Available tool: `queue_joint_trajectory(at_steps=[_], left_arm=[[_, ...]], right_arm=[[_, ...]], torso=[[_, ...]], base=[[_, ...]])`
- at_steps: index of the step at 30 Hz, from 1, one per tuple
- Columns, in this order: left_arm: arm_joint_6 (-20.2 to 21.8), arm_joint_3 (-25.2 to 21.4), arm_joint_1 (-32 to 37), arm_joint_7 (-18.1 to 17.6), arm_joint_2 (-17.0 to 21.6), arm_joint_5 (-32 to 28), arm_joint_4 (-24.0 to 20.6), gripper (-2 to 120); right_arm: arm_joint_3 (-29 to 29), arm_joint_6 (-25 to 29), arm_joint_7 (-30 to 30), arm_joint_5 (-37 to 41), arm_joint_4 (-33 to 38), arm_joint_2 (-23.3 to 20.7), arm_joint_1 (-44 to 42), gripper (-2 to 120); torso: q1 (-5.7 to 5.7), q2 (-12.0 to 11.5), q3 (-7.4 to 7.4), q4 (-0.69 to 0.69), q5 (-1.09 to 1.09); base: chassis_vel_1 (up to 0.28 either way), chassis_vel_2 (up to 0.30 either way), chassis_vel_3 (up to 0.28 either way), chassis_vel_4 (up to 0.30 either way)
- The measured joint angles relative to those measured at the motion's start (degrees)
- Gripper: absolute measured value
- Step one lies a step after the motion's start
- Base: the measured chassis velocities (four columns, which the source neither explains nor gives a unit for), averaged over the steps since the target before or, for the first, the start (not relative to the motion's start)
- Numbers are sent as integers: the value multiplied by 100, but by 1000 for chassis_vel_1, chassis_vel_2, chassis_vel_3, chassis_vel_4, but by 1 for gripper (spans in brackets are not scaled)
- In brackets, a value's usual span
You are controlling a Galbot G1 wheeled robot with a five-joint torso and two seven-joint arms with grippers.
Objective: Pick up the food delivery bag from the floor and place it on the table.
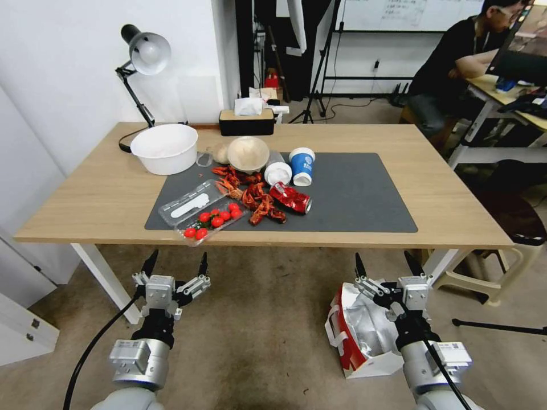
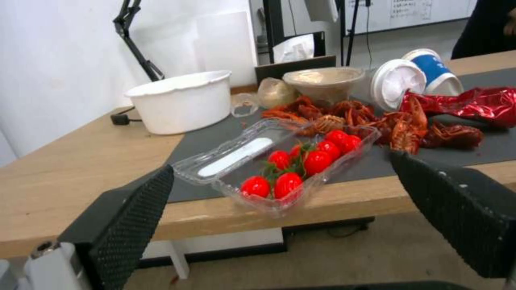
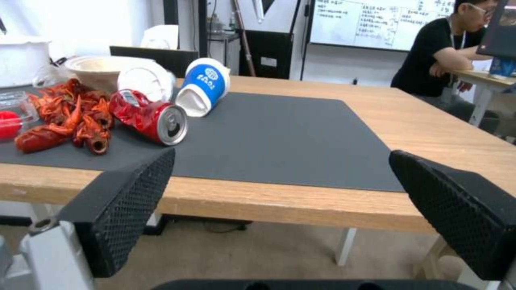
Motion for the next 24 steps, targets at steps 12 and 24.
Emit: queue_joint_trajectory(at_steps=[12,24], left_arm=[[0,0,0,0,0,0,0,100],[591,193,50,-523,233,-583,-339,100]], right_arm=[[0,0,0,0,0,0,0,100],[2,-887,-131,115,384,11,-151,100]], torso=[[0,0,0,0,0],[0,0,0,0,0]], base=[[0,0,0,0],[0,0,0,0]])
